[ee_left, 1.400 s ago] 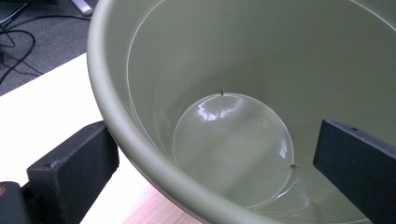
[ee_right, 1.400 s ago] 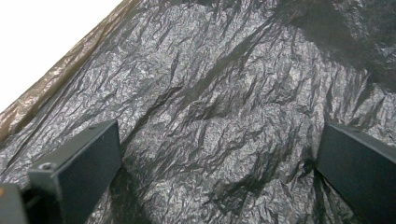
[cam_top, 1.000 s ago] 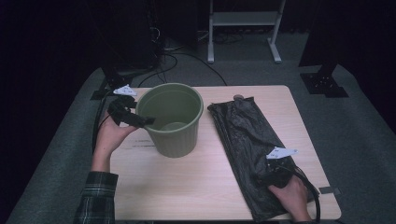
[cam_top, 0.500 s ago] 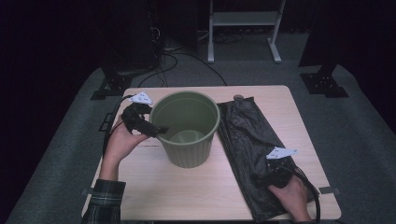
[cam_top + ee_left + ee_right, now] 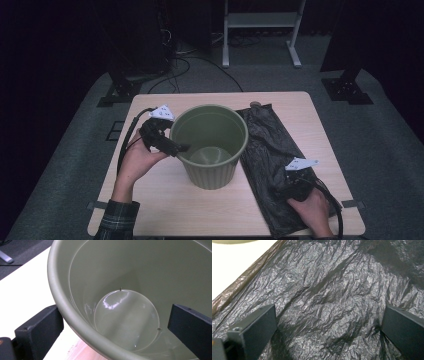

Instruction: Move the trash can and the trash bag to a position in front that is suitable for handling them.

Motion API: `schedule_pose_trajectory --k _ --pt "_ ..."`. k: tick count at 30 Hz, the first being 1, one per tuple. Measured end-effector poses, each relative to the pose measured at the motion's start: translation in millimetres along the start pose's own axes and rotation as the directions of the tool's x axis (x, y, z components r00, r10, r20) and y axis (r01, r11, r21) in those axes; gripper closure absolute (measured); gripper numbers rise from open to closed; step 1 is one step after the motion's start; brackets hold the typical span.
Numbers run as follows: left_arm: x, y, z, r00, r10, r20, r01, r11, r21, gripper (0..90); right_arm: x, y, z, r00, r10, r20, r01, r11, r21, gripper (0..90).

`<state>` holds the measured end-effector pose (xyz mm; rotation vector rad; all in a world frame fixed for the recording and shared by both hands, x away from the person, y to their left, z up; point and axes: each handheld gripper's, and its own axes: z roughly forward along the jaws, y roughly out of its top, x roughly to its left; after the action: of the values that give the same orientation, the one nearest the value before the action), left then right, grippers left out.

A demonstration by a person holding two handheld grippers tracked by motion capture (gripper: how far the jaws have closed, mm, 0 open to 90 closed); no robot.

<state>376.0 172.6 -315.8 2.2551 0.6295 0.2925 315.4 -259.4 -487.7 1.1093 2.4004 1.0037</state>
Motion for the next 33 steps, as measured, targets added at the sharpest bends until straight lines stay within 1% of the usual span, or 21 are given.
schedule_pose_trajectory --k 9,15,24,29,33 --pt "-18.7 -0.2 -1.0 0.9999 0.012 0.012 -0.013 0.9999 0.01 0.0 0.0 0.0 0.1 1.0 -0.001 -0.001 0.001 1.0 -0.001 0.0" --pt "-26.0 -1.6 -2.7 0.9996 0.022 0.018 -0.023 0.9997 0.012 0.0 0.0 -0.1 0.1 1.0 -0.001 0.0 0.001 1.0 -0.001 0.0" --pt "-25.6 -1.6 -3.1 0.9994 0.025 0.025 -0.025 0.9997 0.007 0.0 0.0 0.0 0.1 1.0 -0.001 0.0 0.001 1.0 -0.001 0.0" --pt "-20.8 1.8 -3.5 0.9996 0.013 0.024 -0.012 0.9998 -0.017 0.0 0.0 0.0 0.1 1.0 -0.001 0.0 0.001 1.0 -0.001 0.0" --pt "-17.1 7.0 -7.1 0.9997 0.013 0.019 -0.012 0.9994 -0.033 0.0 0.0 0.0 0.1 1.0 -0.001 0.0 0.001 1.0 -0.001 0.0"
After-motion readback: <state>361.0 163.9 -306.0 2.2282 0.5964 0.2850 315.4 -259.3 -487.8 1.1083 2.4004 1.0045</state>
